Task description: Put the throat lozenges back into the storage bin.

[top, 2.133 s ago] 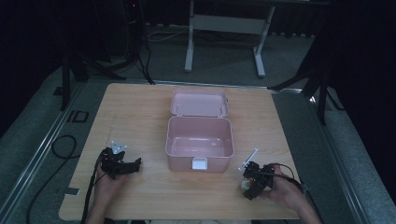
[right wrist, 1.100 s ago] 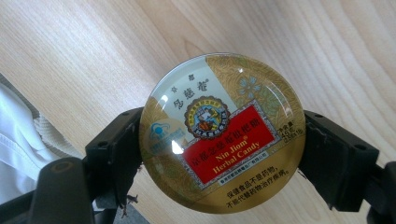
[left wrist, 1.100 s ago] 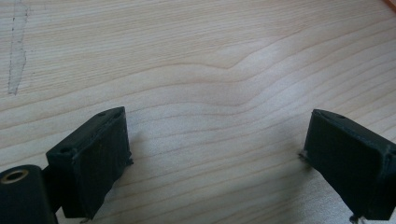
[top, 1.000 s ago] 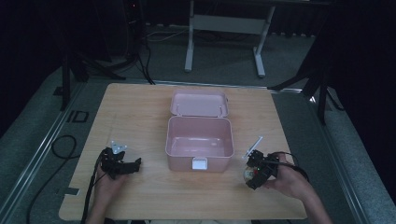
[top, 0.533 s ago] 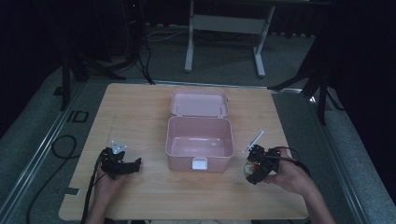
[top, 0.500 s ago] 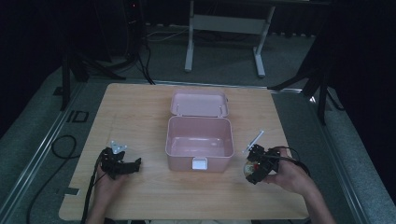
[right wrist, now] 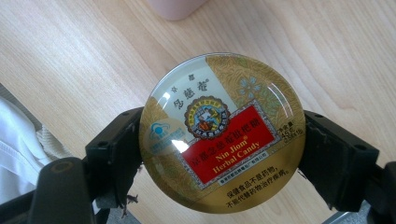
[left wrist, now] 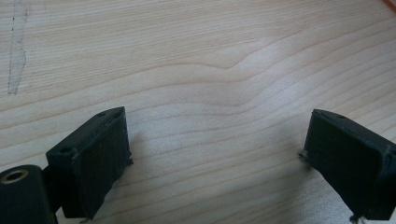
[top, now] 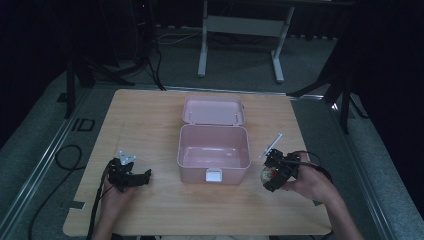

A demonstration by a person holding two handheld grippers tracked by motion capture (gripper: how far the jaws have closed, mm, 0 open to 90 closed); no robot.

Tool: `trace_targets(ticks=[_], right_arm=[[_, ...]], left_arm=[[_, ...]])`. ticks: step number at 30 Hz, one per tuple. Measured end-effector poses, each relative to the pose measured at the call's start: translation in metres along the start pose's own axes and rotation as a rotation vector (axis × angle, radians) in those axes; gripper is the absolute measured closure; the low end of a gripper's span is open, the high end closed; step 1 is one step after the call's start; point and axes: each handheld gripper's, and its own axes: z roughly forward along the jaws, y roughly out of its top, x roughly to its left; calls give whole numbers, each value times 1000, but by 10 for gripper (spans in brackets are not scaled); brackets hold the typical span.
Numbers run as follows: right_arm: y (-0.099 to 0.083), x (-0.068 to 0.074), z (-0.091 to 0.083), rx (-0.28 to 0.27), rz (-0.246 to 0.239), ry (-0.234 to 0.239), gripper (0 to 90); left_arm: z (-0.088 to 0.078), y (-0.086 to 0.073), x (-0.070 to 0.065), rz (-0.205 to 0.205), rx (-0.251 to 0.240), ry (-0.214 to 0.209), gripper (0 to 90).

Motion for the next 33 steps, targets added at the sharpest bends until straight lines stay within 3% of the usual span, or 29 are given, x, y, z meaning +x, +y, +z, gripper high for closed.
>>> trace_targets(ticks=[14, 33], right_arm=[[3, -10, -18, -25, 15, -14, 201], [10, -16, -24, -33, 11, 1, 202]], left_arm=[[0, 0, 0, 0, 0, -1, 68], [0, 0, 0, 1, 0, -1, 67]])
